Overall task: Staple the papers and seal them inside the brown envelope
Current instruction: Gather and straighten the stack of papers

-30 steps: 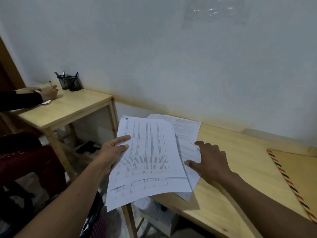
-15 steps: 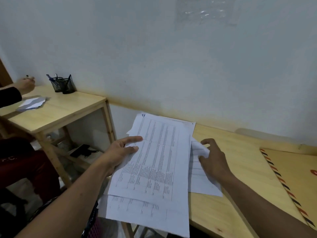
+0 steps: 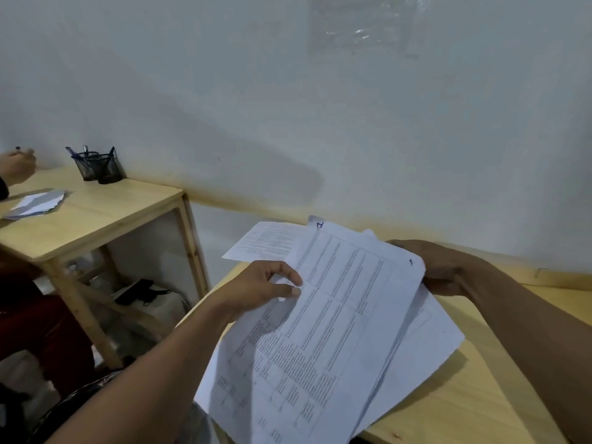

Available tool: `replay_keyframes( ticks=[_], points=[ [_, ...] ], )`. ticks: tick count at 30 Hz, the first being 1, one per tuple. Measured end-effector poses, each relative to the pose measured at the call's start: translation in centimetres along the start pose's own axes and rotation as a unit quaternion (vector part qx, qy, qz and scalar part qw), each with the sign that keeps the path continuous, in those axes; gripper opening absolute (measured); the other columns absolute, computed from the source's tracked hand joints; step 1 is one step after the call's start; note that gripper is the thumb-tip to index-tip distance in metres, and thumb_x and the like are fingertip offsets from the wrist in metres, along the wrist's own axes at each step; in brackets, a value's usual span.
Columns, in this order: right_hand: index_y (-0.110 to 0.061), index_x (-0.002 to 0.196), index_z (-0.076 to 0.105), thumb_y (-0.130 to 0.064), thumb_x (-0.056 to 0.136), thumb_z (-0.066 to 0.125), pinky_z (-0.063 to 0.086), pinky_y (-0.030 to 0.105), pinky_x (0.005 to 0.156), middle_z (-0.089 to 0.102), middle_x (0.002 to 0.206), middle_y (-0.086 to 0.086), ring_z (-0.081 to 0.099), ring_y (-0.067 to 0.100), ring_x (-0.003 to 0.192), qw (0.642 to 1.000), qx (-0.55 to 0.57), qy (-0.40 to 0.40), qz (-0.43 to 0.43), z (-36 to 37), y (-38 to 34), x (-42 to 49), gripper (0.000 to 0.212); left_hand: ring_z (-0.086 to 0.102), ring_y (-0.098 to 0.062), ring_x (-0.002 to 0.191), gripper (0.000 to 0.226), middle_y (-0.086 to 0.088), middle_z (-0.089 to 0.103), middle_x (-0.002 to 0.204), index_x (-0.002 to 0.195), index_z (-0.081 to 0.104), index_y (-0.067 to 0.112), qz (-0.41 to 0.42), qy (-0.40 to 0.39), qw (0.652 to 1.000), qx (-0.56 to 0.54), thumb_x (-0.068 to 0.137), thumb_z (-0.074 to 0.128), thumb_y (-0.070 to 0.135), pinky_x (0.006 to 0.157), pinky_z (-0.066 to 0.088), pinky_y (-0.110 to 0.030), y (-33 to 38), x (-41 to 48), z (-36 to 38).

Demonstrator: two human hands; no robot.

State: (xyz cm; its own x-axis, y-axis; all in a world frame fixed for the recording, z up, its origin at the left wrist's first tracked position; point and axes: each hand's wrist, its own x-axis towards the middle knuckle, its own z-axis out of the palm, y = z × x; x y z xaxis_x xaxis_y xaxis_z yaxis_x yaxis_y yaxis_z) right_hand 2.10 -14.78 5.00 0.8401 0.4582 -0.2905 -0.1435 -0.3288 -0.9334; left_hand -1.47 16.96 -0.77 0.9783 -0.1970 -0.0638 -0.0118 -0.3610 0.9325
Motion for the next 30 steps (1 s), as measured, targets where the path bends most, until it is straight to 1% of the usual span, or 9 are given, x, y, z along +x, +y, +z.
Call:
replay_keyframes(
  ticks=[4,7,11,15,20,23,25,28,30],
  points=[
    [-0.016,0.114,0.068,-0.006,0.101,0.052,0.057,0.028,0.059,0.077,0.099,0.005,0.074,0.015,0.073,0.998,-0.016,0.050,-0.035,-0.1,-1.0,0.5,0.023,0.058,-0.010,0.122,0.022,0.011,0.067,0.126,0.096,0.073,0.023,0.019,0.002,1.000,0.007,0.078,0.085,0.020,0.107,0.045,-0.038,-0.4,0.8,1.3],
    [-0.013,0.121,0.069,-0.028,0.099,0.057,0.056,0.035,0.064,0.074,0.093,0.007,0.070,0.023,0.071,0.995,0.066,0.062,-0.028,-0.3,-1.0,0.5,0.030,0.063,-0.011,0.113,0.021,0.008,0.070,0.115,0.096,0.073,0.019,0.045,0.071,0.996,-0.006,0.078,0.084,0.013,0.099,0.049,-0.033,-0.7,0.8,1.5],
    [-0.013,0.127,0.059,-0.053,0.090,0.059,0.055,0.031,0.052,0.066,0.091,0.013,0.067,0.022,0.058,0.982,0.174,0.072,0.001,-0.9,0.7,-0.1,0.054,0.072,-0.022,0.102,0.007,-0.001,0.078,0.098,0.087,0.076,0.009,0.024,0.149,0.985,-0.082,0.083,0.079,0.005,0.083,0.058,-0.029,-1.8,0.8,0.8],
    [-0.026,0.136,0.052,-0.037,0.071,0.079,0.056,0.046,0.083,0.067,0.126,0.011,0.068,0.031,0.092,0.984,0.141,0.107,-0.018,0.8,3.5,0.4,0.071,0.073,-0.026,0.099,0.010,-0.004,0.078,0.099,0.083,0.076,0.008,-0.008,0.208,0.965,-0.162,0.084,0.075,-0.002,0.084,0.058,-0.030,-2.9,1.2,0.6],
    [-0.034,0.138,0.040,-0.011,0.081,0.079,0.059,0.046,0.075,0.065,0.122,0.016,0.069,0.036,0.093,0.945,0.273,0.171,-0.059,4.8,5.1,2.1,0.073,0.070,-0.028,0.106,0.013,-0.011,0.073,0.116,0.081,0.072,0.013,-0.034,0.222,0.938,-0.265,0.088,0.073,0.002,0.097,0.055,-0.040,-3.8,1.7,0.8],
    [-0.038,0.143,0.032,-0.017,0.081,0.081,0.050,0.043,0.096,0.054,0.133,0.018,0.063,0.030,0.113,0.955,0.190,0.219,-0.064,6.1,6.0,4.0,0.082,0.073,-0.032,0.097,0.013,-0.014,0.073,0.115,0.089,0.072,0.012,-0.052,0.167,0.948,-0.267,0.090,0.070,-0.001,0.087,0.059,-0.040,-4.0,1.2,0.5],
    [-0.047,0.138,0.035,-0.017,0.087,0.073,0.047,0.041,0.101,0.049,0.139,0.008,0.062,0.022,0.116,0.971,0.121,0.195,-0.071,6.8,6.2,4.7,0.071,0.074,-0.030,0.098,0.020,-0.009,0.073,0.118,0.101,0.075,0.013,-0.058,0.130,0.963,-0.228,0.090,0.069,-0.002,0.087,0.059,-0.040,-4.2,0.5,0.0],
    [-0.050,0.128,0.044,-0.021,0.090,0.069,0.053,0.044,0.097,0.053,0.138,0.002,0.063,0.020,0.116,0.982,0.074,0.156,-0.080,6.9,6.0,5.5,0.054,0.073,-0.030,0.102,0.027,-0.005,0.070,0.124,0.106,0.077,0.017,-0.077,0.133,0.965,-0.212,0.089,0.070,-0.002,0.092,0.058,-0.046,-4.9,-0.1,-1.2],
    [-0.040,0.134,0.042,-0.030,0.094,0.066,0.053,0.035,0.087,0.062,0.126,0.000,0.064,0.013,0.107,0.983,0.010,0.163,-0.086,6.8,5.4,6.1,0.048,0.074,-0.029,0.100,0.028,-0.008,0.069,0.125,0.108,0.076,0.019,-0.079,0.163,0.958,-0.224,0.090,0.069,-0.001,0.090,0.059,-0.045,-5.1,-0.3,-2.2]
  ],
)
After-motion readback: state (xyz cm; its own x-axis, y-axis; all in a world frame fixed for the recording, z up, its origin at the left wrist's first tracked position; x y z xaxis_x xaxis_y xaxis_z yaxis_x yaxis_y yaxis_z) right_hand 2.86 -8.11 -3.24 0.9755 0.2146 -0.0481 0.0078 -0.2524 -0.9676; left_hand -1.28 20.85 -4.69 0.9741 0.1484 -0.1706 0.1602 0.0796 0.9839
